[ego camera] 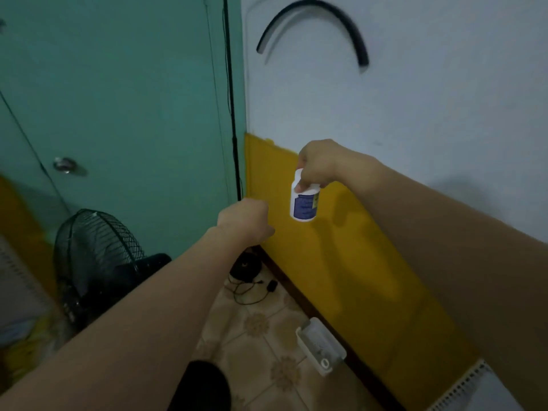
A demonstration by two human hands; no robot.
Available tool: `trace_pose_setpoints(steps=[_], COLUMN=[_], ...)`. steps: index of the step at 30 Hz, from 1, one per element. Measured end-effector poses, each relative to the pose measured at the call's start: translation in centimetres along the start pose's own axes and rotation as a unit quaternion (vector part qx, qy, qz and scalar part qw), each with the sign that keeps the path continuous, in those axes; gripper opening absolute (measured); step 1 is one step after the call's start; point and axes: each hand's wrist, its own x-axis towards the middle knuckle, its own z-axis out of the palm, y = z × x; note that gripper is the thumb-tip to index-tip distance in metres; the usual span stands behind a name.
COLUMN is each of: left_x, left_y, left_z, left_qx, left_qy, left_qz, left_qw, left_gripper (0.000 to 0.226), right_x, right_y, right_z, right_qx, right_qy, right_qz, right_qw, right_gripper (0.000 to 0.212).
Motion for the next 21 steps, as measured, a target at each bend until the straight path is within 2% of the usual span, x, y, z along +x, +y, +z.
trace_pose_setpoints(steps=[5,13,14,16,19,20,21], left_x=[5.8,17.0,18.5,21.1,24.4,25.5,26.3], left_y=[-2.2,-0.6,-0.1,1.0,2.7,3.1,3.4], left_z=[4.0,15.1,16.9,20.6,26.4,28.7,31.0], left_qx=[-0.021,-0.038,-0.043,-0.048,-0.046,-0.046,-0.038], left_qy=[-0.032,-0.144,-0.157,-0.182,-0.200,-0.210,-0.229], left_qz=[-0.022,0.039,0.056,0.099,0.148,0.154,0.153], left_qw=[0.999,0.988,0.985,0.977,0.968,0.964,0.961], left_gripper=[0.026,0.033,0.032,0.024,0.020,0.023,0.028], right_x=[7.5,16.9,17.7,18.9,20.3,20.8,21.3], right_y=[2.3,11.2,12.7,15.7,20.2,21.5,23.0], right_z=[4.0,11.2,12.4,15.2,20.6,22.7,25.2], right_qx=[-0.013,-0.042,-0.036,-0.021,0.009,0.016,0.024], right_qy=[-0.037,-0.090,-0.100,-0.113,-0.137,-0.149,-0.161], right_qz=[0.002,0.076,0.093,0.129,0.203,0.222,0.236], right_qw=[0.999,0.992,0.990,0.985,0.969,0.963,0.958], right_gripper=[0.049,0.052,0.047,0.023,0.018,0.009,0.009])
